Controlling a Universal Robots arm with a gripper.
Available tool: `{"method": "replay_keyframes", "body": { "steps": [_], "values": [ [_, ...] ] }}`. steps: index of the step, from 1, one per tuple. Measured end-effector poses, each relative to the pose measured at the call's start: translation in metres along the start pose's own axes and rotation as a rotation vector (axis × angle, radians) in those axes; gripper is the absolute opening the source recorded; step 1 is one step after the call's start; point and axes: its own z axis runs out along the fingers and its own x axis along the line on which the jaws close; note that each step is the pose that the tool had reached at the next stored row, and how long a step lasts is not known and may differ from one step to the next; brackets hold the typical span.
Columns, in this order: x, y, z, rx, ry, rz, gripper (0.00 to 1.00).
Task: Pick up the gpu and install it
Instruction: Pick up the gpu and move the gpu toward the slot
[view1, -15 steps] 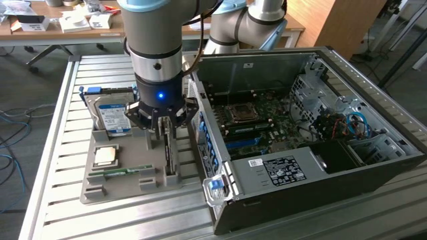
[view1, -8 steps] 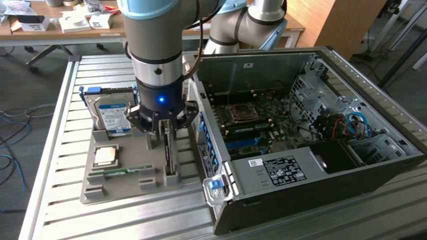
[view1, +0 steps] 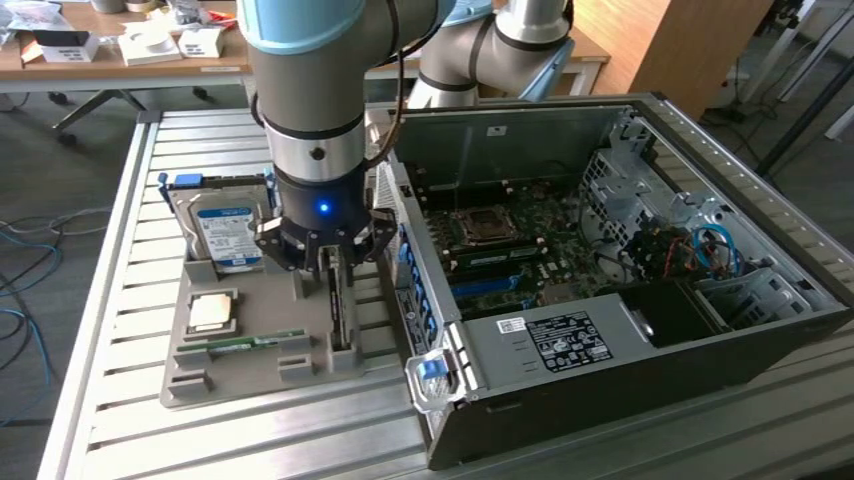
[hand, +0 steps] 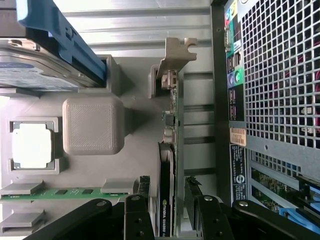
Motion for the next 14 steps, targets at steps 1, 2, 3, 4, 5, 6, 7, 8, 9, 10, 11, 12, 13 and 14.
{"method": "replay_keyframes", "body": {
  "steps": [1,2,3,4,5,6,7,8,9,10,11,12,13,14],
  "values": [
    [0.0,-0.0001,0.0013,-0.0001,-0.0001,0.0,0.42],
    [0.0,-0.0002,0.0024,-0.0001,-0.0001,0.0,0.42],
    [0.0,-0.0002,0.0036,-0.0001,-0.0001,0.0,0.42],
    [0.0001,-0.0002,0.0046,-0.0001,-0.0001,0.0,0.42],
    [0.0001,-0.0003,0.0055,-0.0001,-0.0001,0.0,0.42],
    [0.0001,-0.0003,0.006,0.0,0.0,0.0,0.42],
    [0.0001,-0.0004,0.006,0.0001,0.0001,0.0,0.42],
    [0.0001,-0.0003,0.0061,0.0001,0.0001,0.0,0.42],
    [0.0001,-0.0003,0.0061,0.0001,0.0001,0.0,0.42],
    [0.0001,-0.0003,0.0066,-0.0001,-0.0001,0.0,0.42],
    [0.0001,-0.0003,0.0074,-0.0003,-0.0003,0.0,0.42],
    [0.0001,-0.0004,0.0083,-0.0001,-0.0002,0.0,0.42],
    [0.0002,-0.0005,0.0092,0.0,-0.0001,0.0,0.42],
    [0.0002,-0.0005,0.0101,-0.0001,-0.0001,0.0,0.42]
  ]
}}
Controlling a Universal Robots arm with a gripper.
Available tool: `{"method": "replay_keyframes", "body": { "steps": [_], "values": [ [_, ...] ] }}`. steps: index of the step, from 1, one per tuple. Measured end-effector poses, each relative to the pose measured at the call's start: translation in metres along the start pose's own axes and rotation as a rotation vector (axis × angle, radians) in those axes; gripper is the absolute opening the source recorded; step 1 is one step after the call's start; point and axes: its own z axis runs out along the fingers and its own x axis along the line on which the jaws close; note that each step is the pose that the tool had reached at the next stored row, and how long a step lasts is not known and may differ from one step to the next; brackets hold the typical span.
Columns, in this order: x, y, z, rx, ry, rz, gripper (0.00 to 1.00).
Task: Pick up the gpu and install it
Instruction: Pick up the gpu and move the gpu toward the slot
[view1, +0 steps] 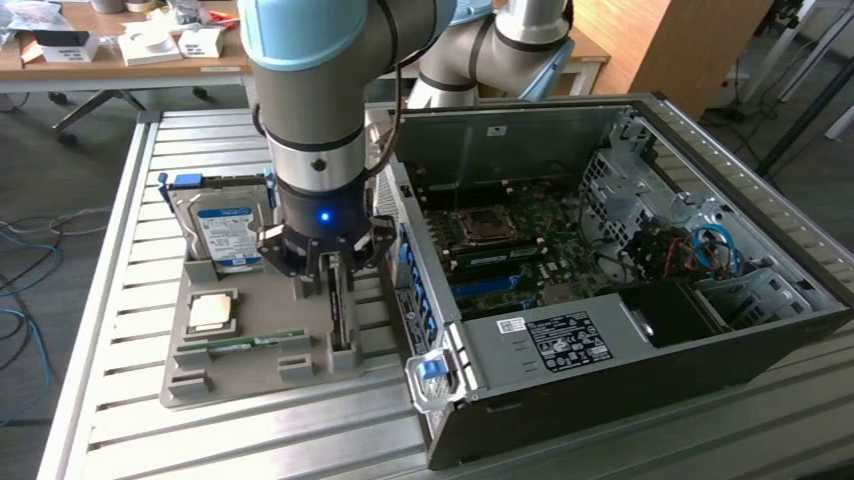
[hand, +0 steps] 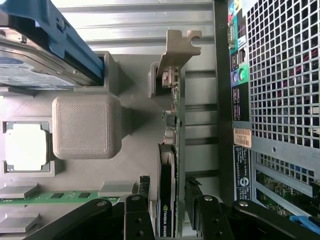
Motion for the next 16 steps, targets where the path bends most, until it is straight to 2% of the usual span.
{"method": "replay_keyframes", "body": {
  "steps": [16],
  "values": [
    [0.0002,-0.0003,0.0106,0.0003,0.0002,0.0,0.42]
  ]
}}
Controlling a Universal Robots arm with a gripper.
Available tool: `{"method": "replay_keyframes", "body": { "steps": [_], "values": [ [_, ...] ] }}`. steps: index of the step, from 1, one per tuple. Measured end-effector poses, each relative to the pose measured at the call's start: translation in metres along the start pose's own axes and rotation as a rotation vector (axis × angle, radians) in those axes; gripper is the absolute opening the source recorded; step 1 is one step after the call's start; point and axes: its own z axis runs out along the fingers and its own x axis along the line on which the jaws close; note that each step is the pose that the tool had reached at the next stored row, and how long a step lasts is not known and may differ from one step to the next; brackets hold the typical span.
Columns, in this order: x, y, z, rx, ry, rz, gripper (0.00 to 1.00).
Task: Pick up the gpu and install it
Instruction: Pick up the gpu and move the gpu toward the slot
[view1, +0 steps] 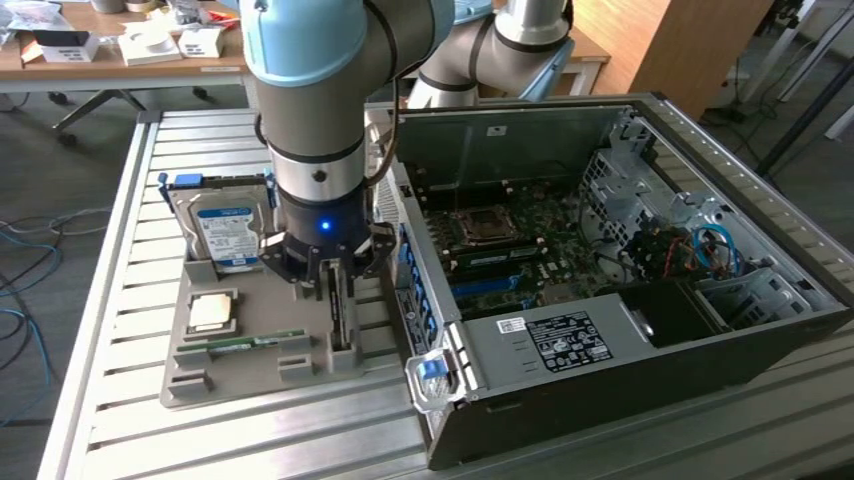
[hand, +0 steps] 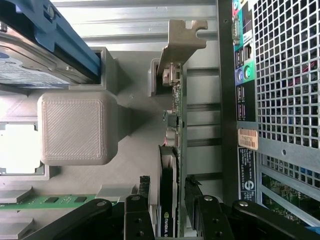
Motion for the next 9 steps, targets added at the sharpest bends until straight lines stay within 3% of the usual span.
{"method": "replay_keyframes", "body": {
  "steps": [9],
  "values": [
    [0.0001,-0.0001,0.0024,-0.0001,0.0,0.0,0.42]
  ]
}}
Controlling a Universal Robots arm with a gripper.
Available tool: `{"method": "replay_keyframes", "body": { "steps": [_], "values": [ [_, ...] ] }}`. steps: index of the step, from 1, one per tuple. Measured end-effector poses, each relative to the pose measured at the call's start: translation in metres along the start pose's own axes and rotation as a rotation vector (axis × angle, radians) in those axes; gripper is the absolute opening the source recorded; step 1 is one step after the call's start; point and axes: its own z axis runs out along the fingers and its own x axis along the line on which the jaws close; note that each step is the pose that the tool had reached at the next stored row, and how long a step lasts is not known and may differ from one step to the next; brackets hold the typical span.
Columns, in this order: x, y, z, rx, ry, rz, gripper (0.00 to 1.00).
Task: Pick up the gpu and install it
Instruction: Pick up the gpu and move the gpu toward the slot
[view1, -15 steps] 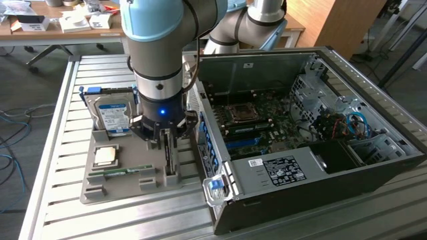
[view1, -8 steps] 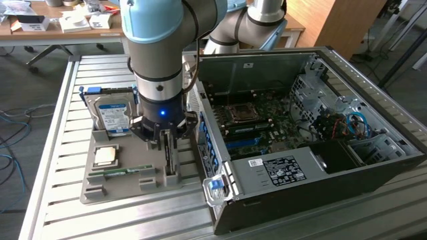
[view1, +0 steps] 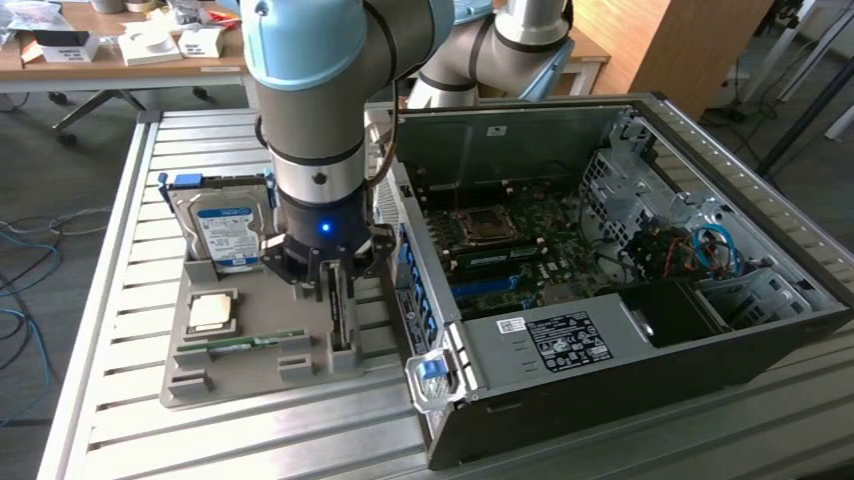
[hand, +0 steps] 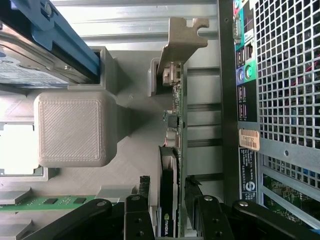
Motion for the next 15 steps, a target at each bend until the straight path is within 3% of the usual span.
{"method": "replay_keyframes", "body": {
  "steps": [11,15],
  "values": [
    [0.0,0.0,0.0002,-0.0001,-0.0002,0.0,0.42],
    [0.0,0.0,0.0003,-0.0002,-0.0001,0.0,0.33]
  ]
}}
